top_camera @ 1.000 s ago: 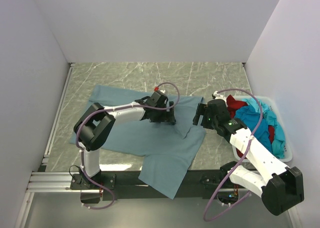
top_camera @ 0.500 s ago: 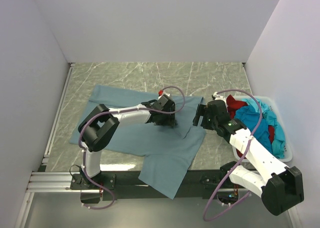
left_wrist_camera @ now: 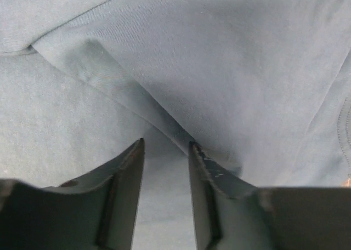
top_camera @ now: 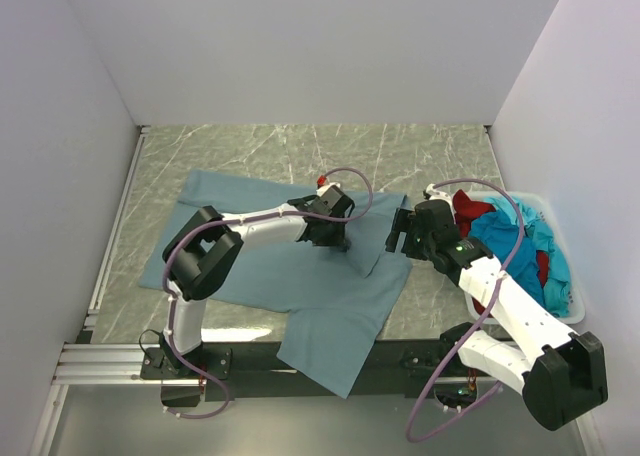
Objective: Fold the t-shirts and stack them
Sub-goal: Fold the tshirt
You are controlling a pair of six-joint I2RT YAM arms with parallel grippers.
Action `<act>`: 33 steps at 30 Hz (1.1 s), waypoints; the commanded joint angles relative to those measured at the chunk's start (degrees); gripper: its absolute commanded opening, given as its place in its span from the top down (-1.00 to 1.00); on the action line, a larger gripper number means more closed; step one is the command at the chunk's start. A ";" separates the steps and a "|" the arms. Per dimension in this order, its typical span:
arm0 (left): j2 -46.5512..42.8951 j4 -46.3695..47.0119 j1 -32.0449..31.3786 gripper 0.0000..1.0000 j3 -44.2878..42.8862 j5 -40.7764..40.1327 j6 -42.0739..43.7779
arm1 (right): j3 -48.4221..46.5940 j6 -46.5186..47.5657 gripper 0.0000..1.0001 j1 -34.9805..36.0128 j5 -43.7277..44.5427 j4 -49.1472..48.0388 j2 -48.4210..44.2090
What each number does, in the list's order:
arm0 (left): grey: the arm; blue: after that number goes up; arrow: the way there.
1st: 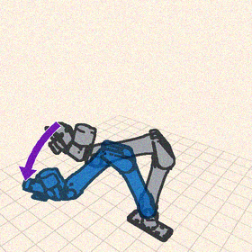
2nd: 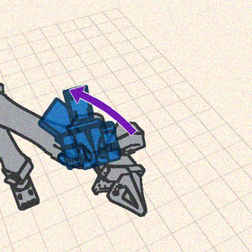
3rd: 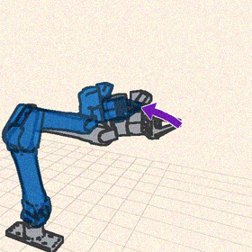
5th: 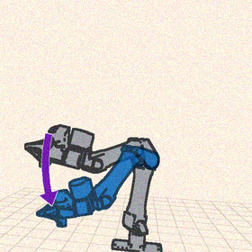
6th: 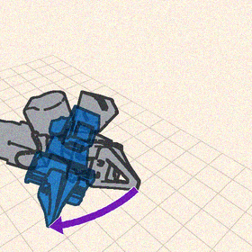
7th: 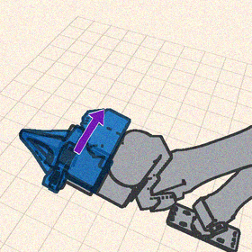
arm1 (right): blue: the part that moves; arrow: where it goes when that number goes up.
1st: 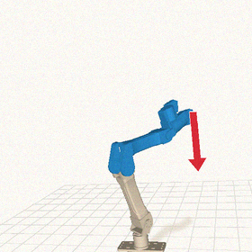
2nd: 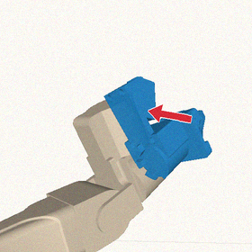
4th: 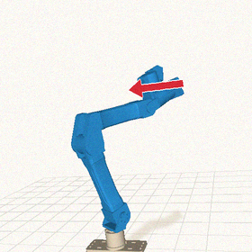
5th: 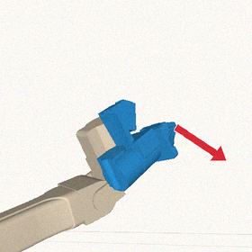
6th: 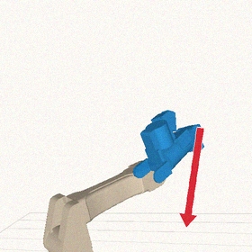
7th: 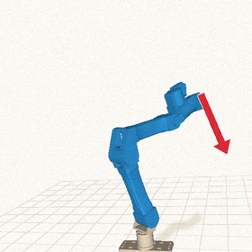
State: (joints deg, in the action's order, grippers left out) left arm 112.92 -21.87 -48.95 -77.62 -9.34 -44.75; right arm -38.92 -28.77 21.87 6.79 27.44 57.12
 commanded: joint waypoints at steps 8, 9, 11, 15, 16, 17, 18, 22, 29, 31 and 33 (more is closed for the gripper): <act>1.86 -0.28 -0.88 0.19 -2.35 0.64 -0.51 | 0.33 0.65 -0.82 -0.42 1.04 -1.51 0.27; 1.95 -0.37 -0.97 0.19 -2.53 0.82 -0.34 | 0.33 0.65 -0.82 -0.34 1.04 -1.51 0.27; 2.12 -0.19 -1.32 0.19 -2.97 0.82 -0.51 | 0.42 0.65 -0.82 -0.42 0.95 -1.51 0.36; 3.35 -1.42 -2.11 0.19 -4.37 0.12 -0.34 | 0.42 0.74 -0.82 -0.33 1.04 -1.34 0.45; 3.79 -2.03 -2.20 0.19 -4.90 -0.15 -0.25 | 0.51 0.74 -0.82 -0.33 1.12 -1.42 0.45; 4.32 -3.26 -2.46 0.19 -5.77 -0.50 -0.33 | 0.60 0.74 -0.82 -0.42 1.21 -1.51 0.36; 4.58 -3.96 -2.55 0.20 -6.22 -0.85 -0.34 | 0.60 0.65 -0.81 -0.34 1.12 -1.51 0.27; 5.20 -5.55 -3.08 0.27 -7.19 -2.43 -0.60 | 0.60 0.65 -0.81 -0.34 1.12 -1.51 0.44; 5.99 -7.14 -3.17 0.97 -8.33 -1.56 -0.34 | 0.68 0.65 -0.81 -0.42 1.12 -1.51 0.71; 6.25 -7.40 -3.08 0.99 -8.59 -1.38 -0.25 | 0.68 0.65 -0.81 -0.42 1.21 -1.51 0.62; 6.26 -7.93 -3.26 0.99 -8.95 -1.90 -0.33 | 0.77 0.65 -0.81 -0.33 1.21 -1.51 0.53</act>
State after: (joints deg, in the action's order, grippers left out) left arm 118.13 -27.92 -51.57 -84.66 -11.46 -44.84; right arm -38.87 -28.64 21.87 6.83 27.44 57.89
